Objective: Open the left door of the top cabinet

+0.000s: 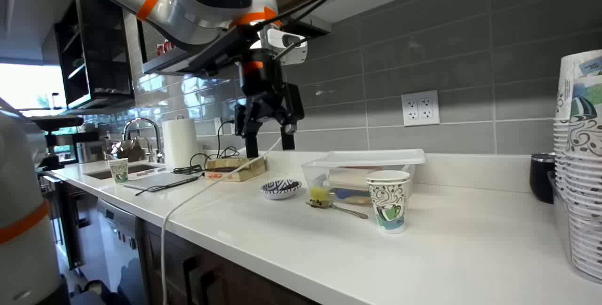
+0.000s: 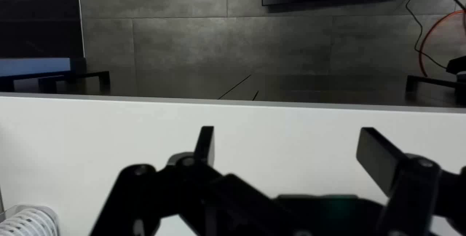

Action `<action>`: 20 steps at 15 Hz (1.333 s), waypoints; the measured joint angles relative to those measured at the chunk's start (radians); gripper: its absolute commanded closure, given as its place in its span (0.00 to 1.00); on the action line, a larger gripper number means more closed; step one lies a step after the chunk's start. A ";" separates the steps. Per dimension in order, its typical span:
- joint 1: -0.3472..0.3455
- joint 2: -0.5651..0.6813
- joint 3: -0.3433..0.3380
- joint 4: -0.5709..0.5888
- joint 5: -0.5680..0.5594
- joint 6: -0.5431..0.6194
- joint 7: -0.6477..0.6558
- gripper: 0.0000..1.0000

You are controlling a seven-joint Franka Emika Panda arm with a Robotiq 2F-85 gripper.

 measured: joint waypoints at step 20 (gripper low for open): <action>0.022 0.078 -0.005 0.246 0.130 0.296 0.104 0.00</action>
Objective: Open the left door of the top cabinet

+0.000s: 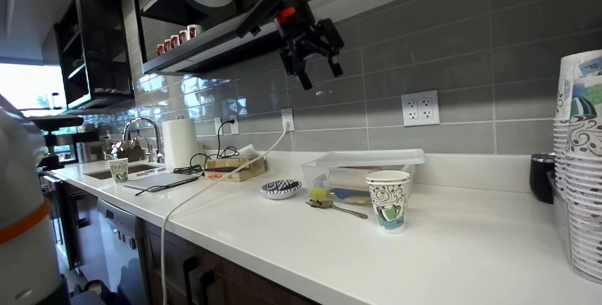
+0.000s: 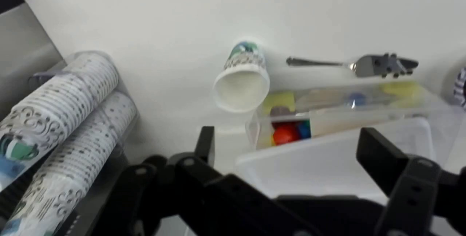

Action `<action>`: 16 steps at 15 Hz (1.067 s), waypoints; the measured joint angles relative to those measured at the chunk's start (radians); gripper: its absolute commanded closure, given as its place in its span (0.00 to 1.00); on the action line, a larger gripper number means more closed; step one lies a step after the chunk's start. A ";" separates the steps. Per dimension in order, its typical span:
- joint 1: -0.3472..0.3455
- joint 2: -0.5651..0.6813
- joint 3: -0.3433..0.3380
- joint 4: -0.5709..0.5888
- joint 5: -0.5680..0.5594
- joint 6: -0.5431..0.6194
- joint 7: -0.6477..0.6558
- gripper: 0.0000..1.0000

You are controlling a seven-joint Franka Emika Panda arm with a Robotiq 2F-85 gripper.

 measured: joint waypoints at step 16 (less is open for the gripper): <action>-0.104 0.216 0.002 0.516 -0.121 0.202 0.195 0.00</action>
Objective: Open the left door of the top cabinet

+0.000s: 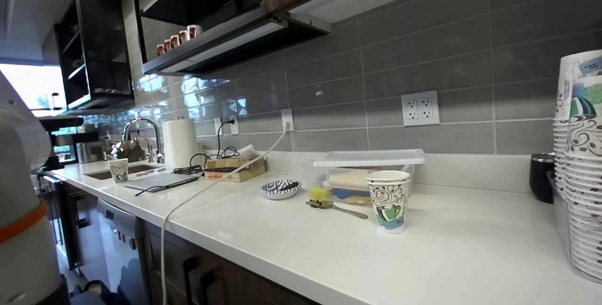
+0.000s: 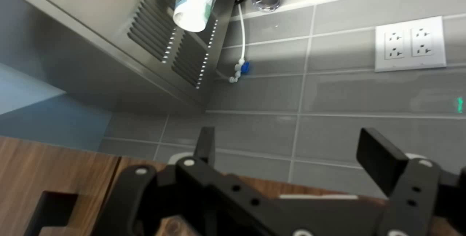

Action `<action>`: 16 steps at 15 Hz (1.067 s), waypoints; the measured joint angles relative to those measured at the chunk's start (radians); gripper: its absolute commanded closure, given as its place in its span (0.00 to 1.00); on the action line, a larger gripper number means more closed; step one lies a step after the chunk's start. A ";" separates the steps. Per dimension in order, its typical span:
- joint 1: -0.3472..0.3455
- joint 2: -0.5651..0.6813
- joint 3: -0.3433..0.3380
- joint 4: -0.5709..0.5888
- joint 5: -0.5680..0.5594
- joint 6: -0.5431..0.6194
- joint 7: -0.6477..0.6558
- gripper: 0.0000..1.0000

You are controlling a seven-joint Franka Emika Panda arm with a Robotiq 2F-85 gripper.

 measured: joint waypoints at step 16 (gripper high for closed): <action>-0.115 0.205 -0.039 0.370 -0.218 0.000 0.335 0.00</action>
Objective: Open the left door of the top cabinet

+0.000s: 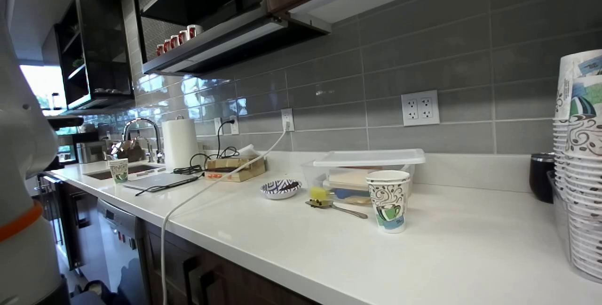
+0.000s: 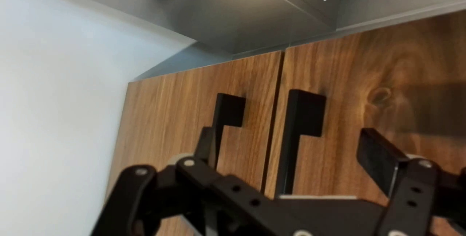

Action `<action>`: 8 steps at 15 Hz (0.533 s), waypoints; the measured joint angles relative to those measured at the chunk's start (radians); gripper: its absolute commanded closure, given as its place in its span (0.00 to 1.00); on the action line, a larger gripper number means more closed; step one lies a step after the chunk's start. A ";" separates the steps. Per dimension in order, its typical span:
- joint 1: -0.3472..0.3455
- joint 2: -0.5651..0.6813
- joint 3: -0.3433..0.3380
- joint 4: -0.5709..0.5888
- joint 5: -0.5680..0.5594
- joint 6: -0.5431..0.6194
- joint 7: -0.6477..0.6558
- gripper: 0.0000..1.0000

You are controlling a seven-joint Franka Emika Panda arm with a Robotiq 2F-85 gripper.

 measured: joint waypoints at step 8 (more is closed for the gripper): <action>-0.019 0.138 -0.030 0.192 -0.006 0.000 0.135 0.00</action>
